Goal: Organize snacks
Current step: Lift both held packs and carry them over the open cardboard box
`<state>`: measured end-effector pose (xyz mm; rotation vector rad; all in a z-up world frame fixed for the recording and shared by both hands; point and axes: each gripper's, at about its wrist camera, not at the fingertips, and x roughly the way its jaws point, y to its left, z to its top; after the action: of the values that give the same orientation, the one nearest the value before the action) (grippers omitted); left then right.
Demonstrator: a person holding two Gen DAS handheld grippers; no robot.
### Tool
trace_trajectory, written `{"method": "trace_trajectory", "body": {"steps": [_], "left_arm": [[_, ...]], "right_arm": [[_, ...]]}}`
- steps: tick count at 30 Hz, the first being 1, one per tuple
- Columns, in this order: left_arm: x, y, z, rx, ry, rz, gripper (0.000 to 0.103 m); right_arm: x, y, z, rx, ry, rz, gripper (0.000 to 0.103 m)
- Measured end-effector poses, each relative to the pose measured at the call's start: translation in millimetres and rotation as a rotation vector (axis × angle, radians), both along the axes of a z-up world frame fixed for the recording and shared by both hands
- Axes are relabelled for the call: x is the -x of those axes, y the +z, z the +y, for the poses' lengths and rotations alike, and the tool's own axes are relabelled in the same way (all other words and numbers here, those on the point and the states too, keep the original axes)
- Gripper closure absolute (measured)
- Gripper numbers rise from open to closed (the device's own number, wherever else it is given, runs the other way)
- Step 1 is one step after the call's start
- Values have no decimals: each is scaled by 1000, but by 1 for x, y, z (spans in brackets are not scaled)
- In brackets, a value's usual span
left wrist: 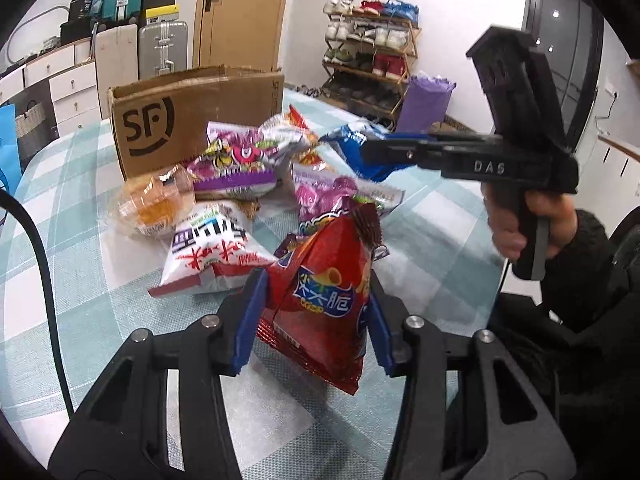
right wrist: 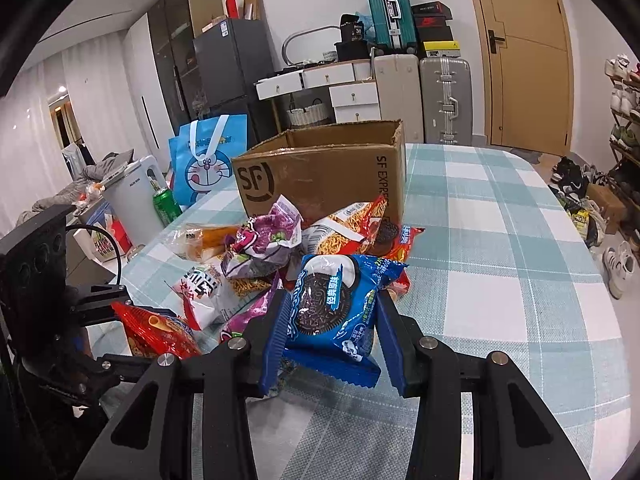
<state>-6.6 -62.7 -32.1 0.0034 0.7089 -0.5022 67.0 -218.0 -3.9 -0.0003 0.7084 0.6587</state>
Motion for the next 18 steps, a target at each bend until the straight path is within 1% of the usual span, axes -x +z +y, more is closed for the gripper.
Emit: {"method": "trace_trajectory", "body": {"steps": [3, 6, 18], "left_arm": [[3, 9, 7, 26, 24, -26, 59], [7, 19, 17, 55, 67, -48, 59], [-2, 66, 49, 87, 310, -170, 58]], "right_arm": [[2, 4, 0, -10, -1, -16, 60], [5, 9, 0, -26, 4, -29, 60], [8, 28, 12, -68, 26, -72, 60]]}}
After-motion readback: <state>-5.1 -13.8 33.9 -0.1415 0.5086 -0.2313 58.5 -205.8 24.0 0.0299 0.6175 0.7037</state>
